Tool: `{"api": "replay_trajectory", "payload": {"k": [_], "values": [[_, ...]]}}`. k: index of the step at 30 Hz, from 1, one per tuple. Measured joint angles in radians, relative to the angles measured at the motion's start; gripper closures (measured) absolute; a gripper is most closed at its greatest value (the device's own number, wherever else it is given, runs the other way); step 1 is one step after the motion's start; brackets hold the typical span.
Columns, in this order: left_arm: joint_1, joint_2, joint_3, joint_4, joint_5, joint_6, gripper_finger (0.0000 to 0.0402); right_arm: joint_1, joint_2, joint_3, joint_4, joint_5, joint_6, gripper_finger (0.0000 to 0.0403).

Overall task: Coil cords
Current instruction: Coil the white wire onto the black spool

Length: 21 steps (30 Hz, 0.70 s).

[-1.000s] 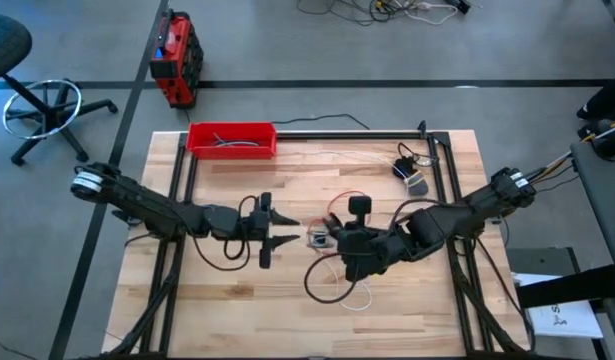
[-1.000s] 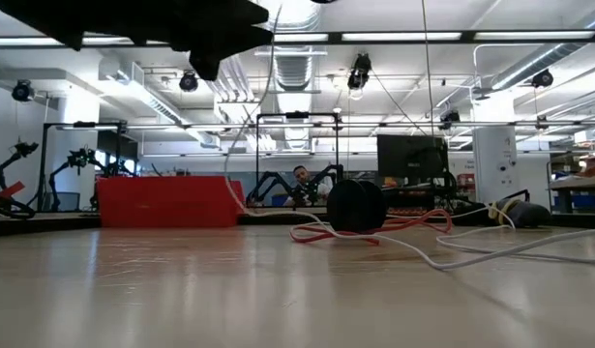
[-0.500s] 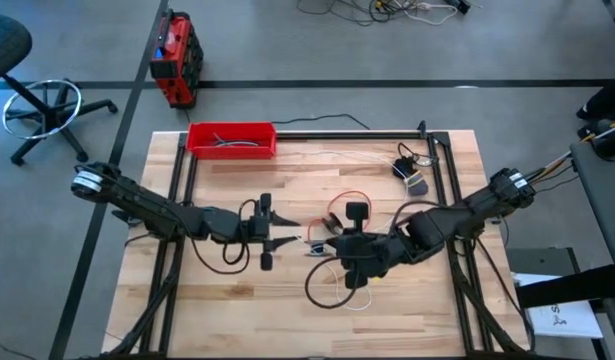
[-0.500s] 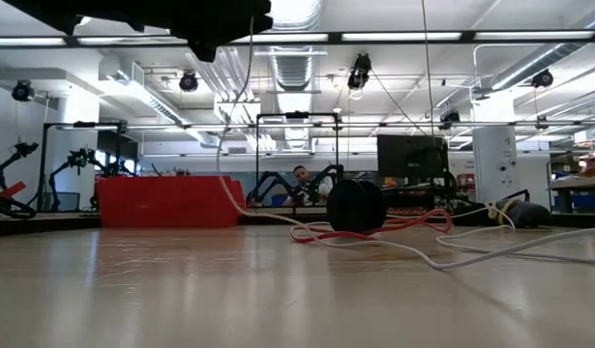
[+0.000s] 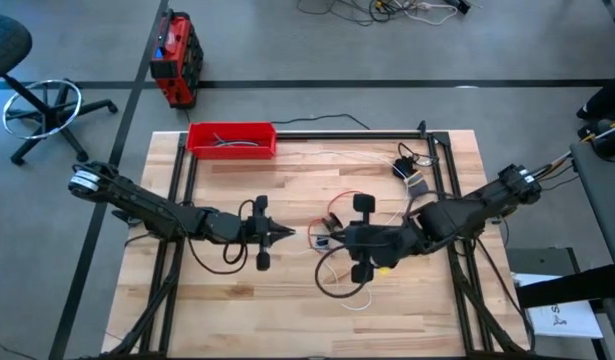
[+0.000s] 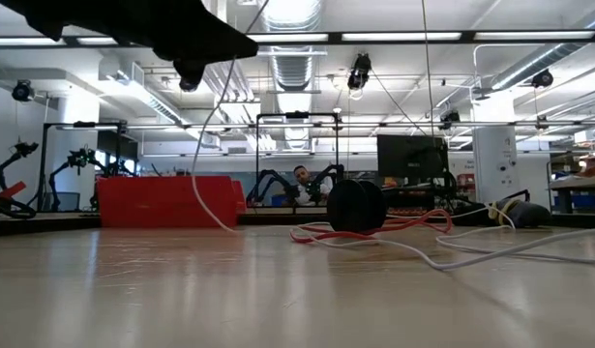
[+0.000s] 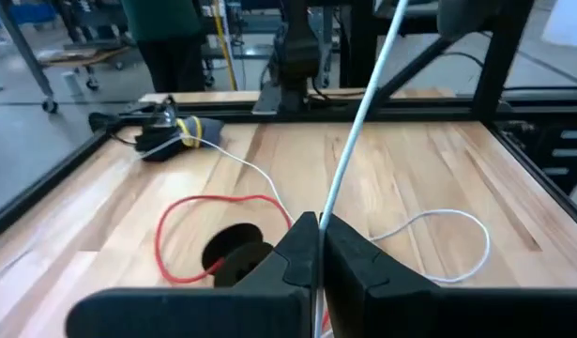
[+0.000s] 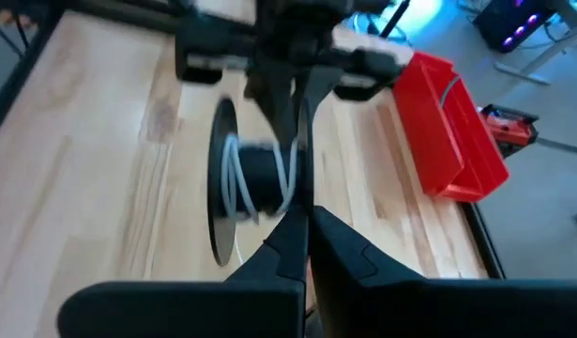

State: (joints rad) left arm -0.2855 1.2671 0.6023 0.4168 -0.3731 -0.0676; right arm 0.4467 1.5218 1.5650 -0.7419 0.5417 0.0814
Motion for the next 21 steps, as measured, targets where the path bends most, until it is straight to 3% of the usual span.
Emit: {"api": "replay_trajectory", "payload": {"k": [13,21], "values": [[0.000,0.001,-0.011,0.004,-0.010,-0.005,0.0396,0.000,-0.016,0.000,0.049,-0.046,0.010,0.0403],[-0.006,-0.070,-0.014,-0.061,-0.014,0.010,0.0346,-0.007,-0.009,-0.043,0.152,-0.052,-0.003,0.0403]]}}
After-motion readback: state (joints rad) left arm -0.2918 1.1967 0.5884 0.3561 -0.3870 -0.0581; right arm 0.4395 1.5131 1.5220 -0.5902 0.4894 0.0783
